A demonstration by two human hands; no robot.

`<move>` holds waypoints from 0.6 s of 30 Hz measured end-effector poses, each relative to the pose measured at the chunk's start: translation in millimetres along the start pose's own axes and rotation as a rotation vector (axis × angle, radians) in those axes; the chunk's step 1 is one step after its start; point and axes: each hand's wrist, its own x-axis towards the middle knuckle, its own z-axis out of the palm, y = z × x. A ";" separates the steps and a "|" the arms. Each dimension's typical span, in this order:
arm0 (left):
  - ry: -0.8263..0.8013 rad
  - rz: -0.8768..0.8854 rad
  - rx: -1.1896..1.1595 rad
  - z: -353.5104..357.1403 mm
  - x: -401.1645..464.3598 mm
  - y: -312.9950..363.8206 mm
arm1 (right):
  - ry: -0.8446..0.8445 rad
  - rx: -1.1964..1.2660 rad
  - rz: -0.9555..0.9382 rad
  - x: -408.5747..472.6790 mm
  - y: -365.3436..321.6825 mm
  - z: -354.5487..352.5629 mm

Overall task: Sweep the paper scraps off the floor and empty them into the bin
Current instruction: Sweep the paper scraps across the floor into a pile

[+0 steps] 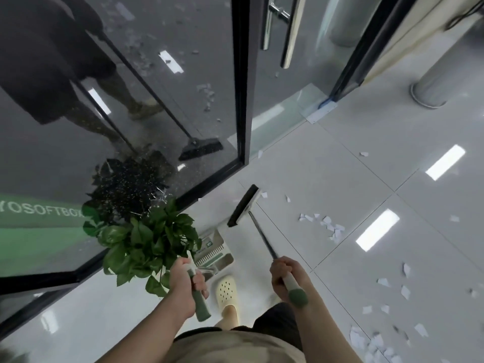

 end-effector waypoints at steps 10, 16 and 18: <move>0.118 0.145 -0.068 86.7 -33.2 -40.5 | 0.185 -0.141 -0.118 -65.2 -15.8 82.3; 0.147 0.151 -0.159 94.9 -46.6 -56.2 | 0.026 -0.083 0.143 -84.6 14.0 115.1; 0.181 0.121 -0.203 84.4 -49.6 -58.4 | 0.032 -0.082 0.177 -77.1 19.9 112.9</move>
